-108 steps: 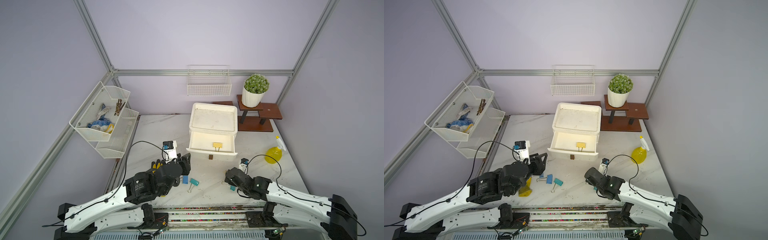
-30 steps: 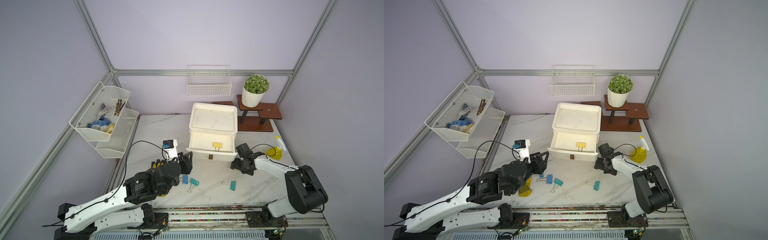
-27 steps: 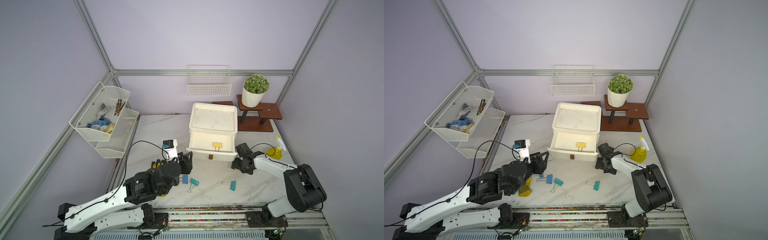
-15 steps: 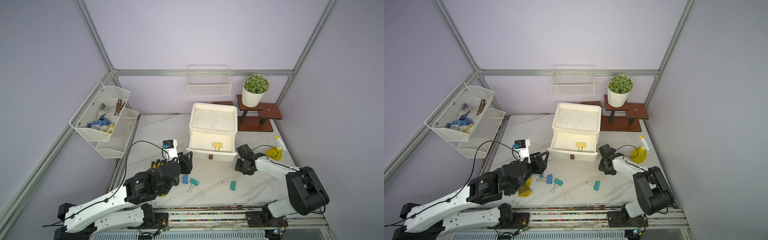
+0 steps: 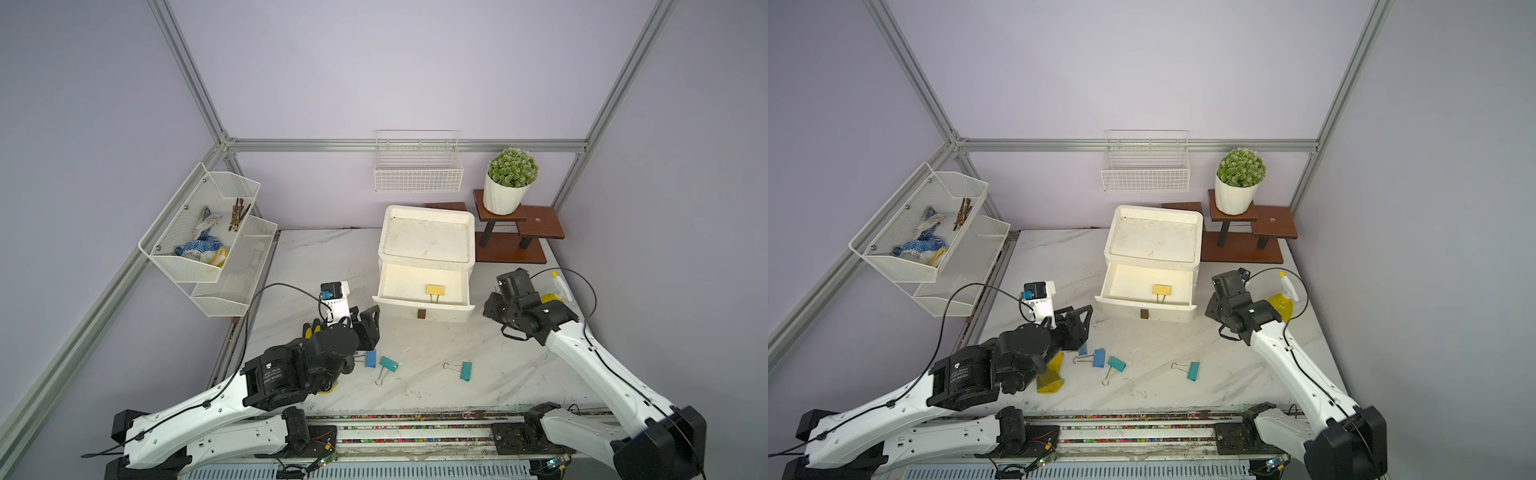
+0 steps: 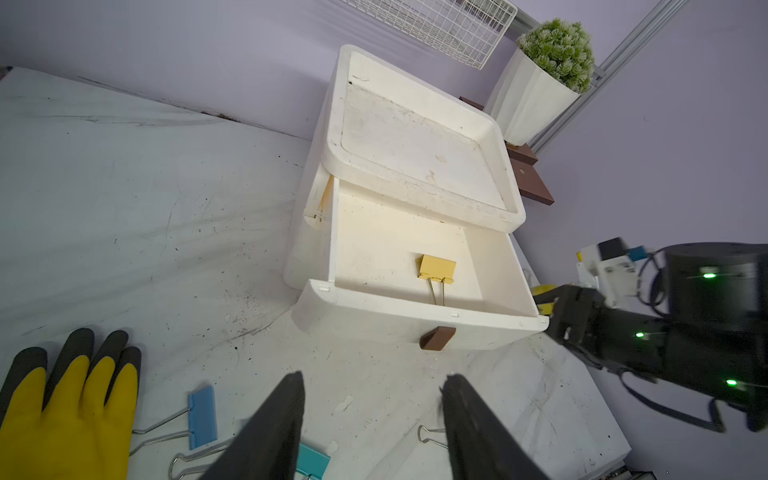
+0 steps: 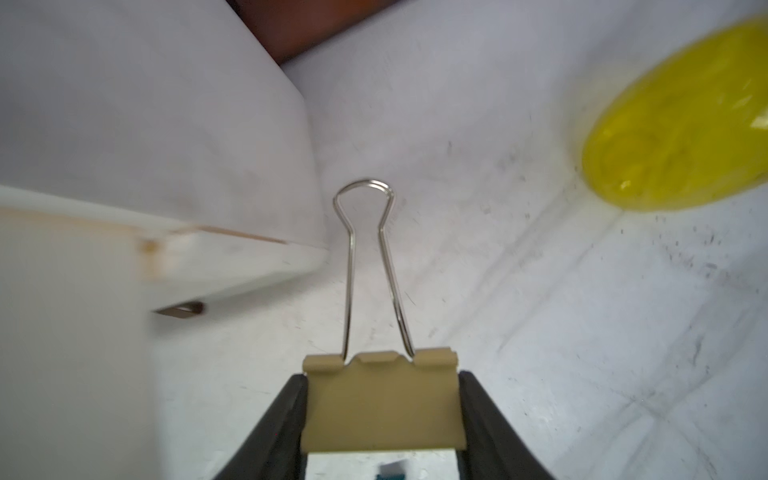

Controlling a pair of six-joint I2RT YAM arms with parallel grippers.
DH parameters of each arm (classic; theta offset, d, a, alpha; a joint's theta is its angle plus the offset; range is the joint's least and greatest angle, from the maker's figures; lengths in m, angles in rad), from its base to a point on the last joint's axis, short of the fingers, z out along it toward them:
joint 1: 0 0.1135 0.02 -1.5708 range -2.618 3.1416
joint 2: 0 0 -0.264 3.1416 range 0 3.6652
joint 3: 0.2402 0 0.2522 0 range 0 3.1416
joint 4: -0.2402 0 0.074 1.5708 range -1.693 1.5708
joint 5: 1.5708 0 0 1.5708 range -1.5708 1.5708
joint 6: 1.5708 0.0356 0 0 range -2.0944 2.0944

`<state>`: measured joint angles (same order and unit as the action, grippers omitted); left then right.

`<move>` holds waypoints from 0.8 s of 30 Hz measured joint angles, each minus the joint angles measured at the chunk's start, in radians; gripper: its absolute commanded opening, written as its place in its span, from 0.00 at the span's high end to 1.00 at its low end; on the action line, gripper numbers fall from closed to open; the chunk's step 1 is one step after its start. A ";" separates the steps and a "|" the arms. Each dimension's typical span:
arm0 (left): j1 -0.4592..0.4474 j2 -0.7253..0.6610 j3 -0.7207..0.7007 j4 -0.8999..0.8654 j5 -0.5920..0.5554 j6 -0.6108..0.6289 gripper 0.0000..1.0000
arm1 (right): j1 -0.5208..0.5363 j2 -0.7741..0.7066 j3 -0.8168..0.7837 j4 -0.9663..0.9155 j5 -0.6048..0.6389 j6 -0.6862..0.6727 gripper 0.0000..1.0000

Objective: Put the binder clips in the drawer according to color
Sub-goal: Place the binder clip in the drawer.

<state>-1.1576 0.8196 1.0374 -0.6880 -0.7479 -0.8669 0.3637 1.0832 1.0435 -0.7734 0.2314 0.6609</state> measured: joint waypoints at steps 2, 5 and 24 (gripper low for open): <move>0.006 -0.024 -0.017 -0.017 0.000 -0.015 0.42 | 0.074 -0.025 0.160 -0.032 0.043 -0.008 0.76; 0.008 -0.034 -0.039 -0.035 0.003 -0.040 0.43 | 0.247 0.026 0.391 -0.064 0.104 -0.010 0.76; -0.008 0.235 -0.108 0.152 0.239 -0.146 0.46 | 0.524 0.466 0.504 -0.177 0.167 0.100 0.75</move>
<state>-1.1660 1.0550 0.9295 -0.5358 -0.5087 -1.0130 0.8879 1.5494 1.5478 -0.9504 0.3988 0.7605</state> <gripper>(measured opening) 0.544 0.523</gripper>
